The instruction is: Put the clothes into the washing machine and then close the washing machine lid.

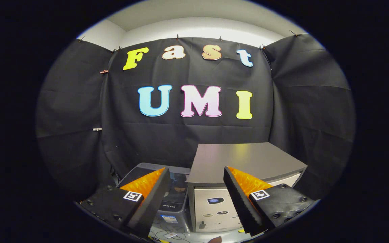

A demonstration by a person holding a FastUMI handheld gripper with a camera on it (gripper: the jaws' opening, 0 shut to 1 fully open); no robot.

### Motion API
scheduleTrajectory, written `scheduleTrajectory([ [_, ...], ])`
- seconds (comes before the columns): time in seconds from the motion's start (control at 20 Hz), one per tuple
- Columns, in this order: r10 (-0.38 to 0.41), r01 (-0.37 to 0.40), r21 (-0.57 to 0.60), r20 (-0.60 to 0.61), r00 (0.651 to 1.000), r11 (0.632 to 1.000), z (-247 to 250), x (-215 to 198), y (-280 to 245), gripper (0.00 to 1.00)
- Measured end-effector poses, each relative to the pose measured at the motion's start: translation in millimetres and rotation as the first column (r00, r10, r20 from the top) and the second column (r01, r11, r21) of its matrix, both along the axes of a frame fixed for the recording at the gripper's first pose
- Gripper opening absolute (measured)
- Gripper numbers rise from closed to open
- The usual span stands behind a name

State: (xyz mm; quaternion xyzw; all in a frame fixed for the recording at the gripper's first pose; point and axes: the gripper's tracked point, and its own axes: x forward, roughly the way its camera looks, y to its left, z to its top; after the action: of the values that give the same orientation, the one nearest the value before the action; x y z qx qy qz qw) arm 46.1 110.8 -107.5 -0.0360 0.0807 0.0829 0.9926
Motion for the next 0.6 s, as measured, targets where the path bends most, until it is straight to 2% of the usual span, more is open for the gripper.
scheduleTrajectory([
  [0.6, -0.115, 0.112, 0.046, 0.056, 0.992, 0.993, 6.0, 12.0, -74.1, 1.0],
])
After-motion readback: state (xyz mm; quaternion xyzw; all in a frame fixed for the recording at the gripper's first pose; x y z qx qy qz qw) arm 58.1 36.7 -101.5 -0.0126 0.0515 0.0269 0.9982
